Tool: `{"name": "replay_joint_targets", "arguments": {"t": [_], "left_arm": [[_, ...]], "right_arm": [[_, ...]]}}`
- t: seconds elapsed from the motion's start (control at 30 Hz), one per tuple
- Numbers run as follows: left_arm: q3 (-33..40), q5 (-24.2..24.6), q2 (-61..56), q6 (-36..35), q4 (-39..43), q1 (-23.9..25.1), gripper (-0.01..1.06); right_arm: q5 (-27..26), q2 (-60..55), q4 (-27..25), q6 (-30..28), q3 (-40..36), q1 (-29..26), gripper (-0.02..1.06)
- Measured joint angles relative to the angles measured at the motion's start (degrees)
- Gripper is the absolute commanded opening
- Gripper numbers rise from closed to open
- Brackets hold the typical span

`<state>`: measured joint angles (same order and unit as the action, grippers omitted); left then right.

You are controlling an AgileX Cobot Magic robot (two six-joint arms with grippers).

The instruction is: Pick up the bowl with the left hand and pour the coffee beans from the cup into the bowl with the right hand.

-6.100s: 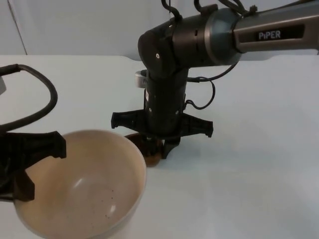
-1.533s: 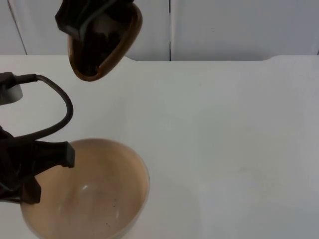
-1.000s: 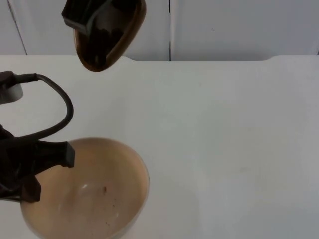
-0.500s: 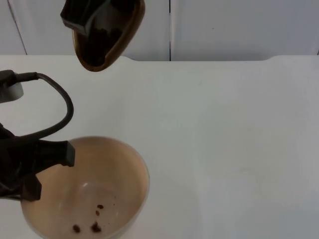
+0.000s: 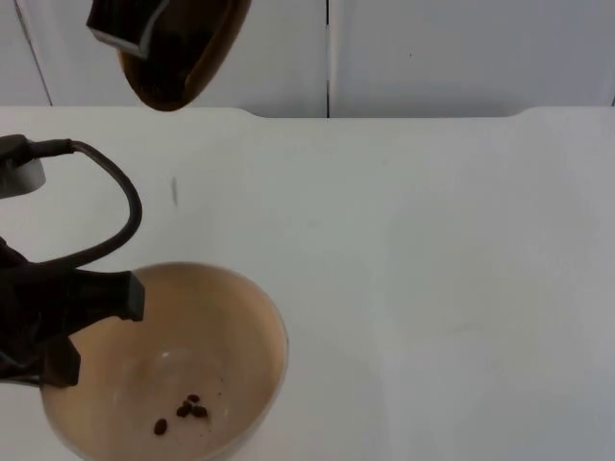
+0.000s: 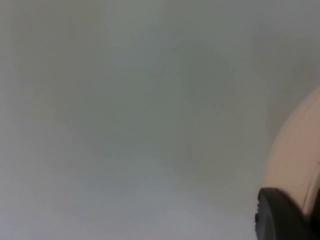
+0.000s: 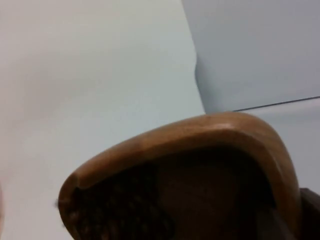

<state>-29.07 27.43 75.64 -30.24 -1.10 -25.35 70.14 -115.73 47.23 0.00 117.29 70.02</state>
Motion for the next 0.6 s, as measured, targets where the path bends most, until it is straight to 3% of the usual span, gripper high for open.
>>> {"name": "replay_joint_targets", "arguments": {"t": [0.17, 0.3, 0.6], "left_arm": [[0.00, 0.00, 0.00, 0.00, 0.00, 0.00, 0.00], [0.00, 0.00, 0.00, 0.00, 0.00, 0.00, 0.00], [0.00, 0.00, 0.00, 0.00, 0.00, 0.00, 0.00]], "right_arm": [[0.00, 0.00, 1.99, 0.00, 0.00, 1.19, 0.00], [-0.12, 0.22, 6.58, 0.99, -3.55, 2.63, 0.00], [-0.01, 0.22, 9.87, 4.11, -6.56, 3.55, 0.00]]}}
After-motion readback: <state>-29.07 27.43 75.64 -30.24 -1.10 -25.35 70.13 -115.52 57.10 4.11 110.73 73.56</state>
